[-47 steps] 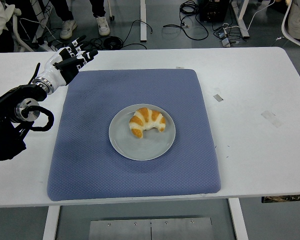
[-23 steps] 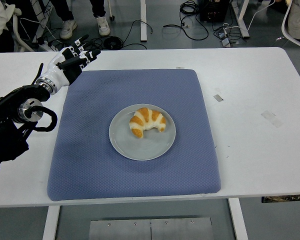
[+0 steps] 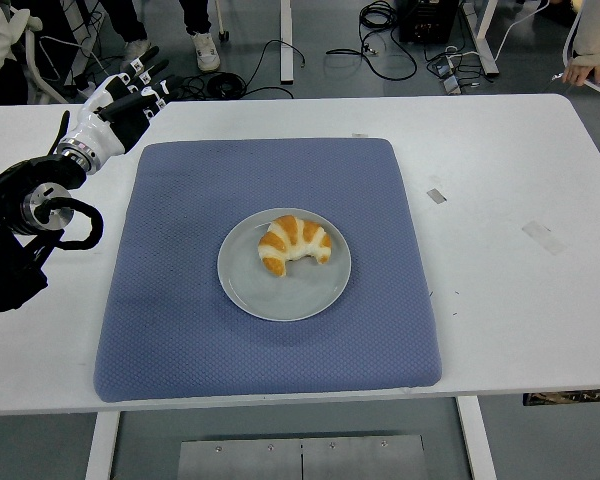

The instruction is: Place the bread on the table

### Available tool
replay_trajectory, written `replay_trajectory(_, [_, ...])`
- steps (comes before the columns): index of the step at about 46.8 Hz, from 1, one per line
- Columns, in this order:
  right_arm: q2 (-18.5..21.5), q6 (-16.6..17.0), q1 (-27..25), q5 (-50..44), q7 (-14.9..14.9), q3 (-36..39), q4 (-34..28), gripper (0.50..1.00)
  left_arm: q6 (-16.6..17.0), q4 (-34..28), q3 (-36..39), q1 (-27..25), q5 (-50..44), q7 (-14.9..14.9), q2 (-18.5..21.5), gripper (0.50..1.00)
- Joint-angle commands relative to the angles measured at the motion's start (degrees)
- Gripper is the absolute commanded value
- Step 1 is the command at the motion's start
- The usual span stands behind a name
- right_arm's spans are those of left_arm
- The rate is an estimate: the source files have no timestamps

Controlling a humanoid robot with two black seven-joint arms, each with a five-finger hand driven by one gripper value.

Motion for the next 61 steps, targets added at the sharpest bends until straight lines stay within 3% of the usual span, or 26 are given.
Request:
replay_trajectory(1, [0.0,0.0,0.0,0.0,0.0,0.0,0.0,1.0,0.3,-1.0,0.5,0.1,0.5,0.2,0.0,0.981])
replay_trajectory(5, [0.0,0.0,0.0,0.0,0.0,0.0,0.0,1.0,1.8,-5.7,3.3,0.3,0.9,0.1,0.8,0.981])
replay_trajectory(16, [0.0,0.0,0.0,0.0,0.0,0.0,0.0,1.0,11.6,-21.0,9.7,1.0,0.9,-0.1,6.1,0.98])
replay_trajectory(27, [0.0,0.0,0.0,0.0,0.0,0.0,0.0,1.0,14.6,-24.1,13.5,1.0,2.0,-0.1,7.5,0.98])
replay_trajectory(37, [0.0,0.0,0.0,0.0,0.0,0.0,0.0,1.0,18.7,-29.9,18.5,-0.1,13.0,0.0,8.9,0.98])
replay_trajectory(46, [0.0,0.0,0.0,0.0,0.0,0.0,0.0,1.0,19.4,-30.3,19.3,-1.0,19.6,-0.2,9.9,0.981])
replay_trajectory(48, [0.0,0.0,0.0,0.0,0.0,0.0,0.0,1.0,20.8,-31.3,18.7,-0.9,20.4,-0.5,10.6,0.983])
replay_trajectory(54, [0.0,0.0,0.0,0.0,0.0,0.0,0.0,1.0,29.4,-34.4,18.6,-0.4,21.8,-0.7,10.9,0.983])
replay_trajectory(61, [0.0,0.0,0.0,0.0,0.0,0.0,0.0,1.0,30.6,-36.1,18.8,-0.4,21.7,-0.9,10.7,0.983])
